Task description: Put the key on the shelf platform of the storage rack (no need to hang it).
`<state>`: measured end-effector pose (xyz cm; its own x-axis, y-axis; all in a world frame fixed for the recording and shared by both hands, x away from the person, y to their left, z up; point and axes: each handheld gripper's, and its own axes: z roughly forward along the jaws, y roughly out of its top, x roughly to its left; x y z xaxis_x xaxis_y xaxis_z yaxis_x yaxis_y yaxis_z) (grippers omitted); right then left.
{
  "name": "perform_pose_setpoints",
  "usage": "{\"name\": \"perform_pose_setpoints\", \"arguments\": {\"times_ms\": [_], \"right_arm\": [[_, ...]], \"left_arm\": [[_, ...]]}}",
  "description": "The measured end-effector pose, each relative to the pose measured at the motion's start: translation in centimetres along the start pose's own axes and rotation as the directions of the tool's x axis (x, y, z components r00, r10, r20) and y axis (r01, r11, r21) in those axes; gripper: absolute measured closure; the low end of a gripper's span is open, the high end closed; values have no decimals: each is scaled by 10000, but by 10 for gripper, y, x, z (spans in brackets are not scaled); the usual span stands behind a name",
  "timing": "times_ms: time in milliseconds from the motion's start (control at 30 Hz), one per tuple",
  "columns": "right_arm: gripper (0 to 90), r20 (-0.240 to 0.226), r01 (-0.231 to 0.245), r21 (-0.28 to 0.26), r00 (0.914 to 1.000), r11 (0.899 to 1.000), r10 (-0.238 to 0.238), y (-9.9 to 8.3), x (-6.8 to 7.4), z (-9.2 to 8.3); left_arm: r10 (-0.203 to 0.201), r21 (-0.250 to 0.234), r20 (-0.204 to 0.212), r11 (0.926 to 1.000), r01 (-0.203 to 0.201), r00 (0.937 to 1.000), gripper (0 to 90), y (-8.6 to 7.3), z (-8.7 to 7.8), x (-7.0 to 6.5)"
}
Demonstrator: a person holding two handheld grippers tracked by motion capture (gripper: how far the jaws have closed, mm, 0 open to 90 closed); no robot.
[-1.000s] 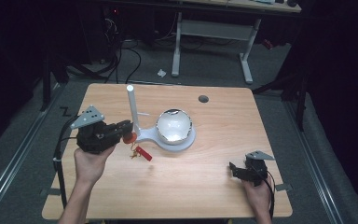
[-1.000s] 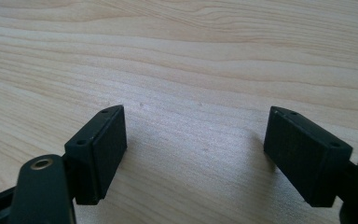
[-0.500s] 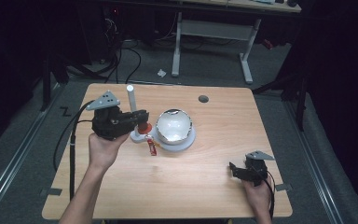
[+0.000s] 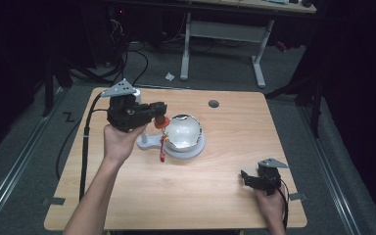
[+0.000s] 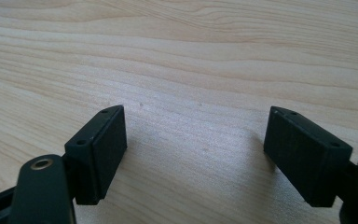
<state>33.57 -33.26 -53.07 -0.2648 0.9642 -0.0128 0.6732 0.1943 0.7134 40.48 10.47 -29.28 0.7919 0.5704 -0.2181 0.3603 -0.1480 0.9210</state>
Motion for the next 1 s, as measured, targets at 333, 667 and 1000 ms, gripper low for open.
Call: {"name": "perform_pose_setpoints", "arguments": {"times_ms": [333, 667, 1000], "right_arm": [[213, -2, 1, 0, 10000, 10000, -1, 0, 0, 0], [213, 1, 5, 2, 10000, 10000, -5, 0, 0, 0], [213, -2, 11, 5, 10000, 10000, -11, 0, 0, 0]], "left_arm": [[-129, -157, -168, 9998, 126, 9998, 806, 14, 18, 8], [-183, -344, -207, 9993, 176, 9996, 805, 21, 28, 12], [-143, -211, -247, 9997, 138, 9996, 805, 21, 47, 14]]}}
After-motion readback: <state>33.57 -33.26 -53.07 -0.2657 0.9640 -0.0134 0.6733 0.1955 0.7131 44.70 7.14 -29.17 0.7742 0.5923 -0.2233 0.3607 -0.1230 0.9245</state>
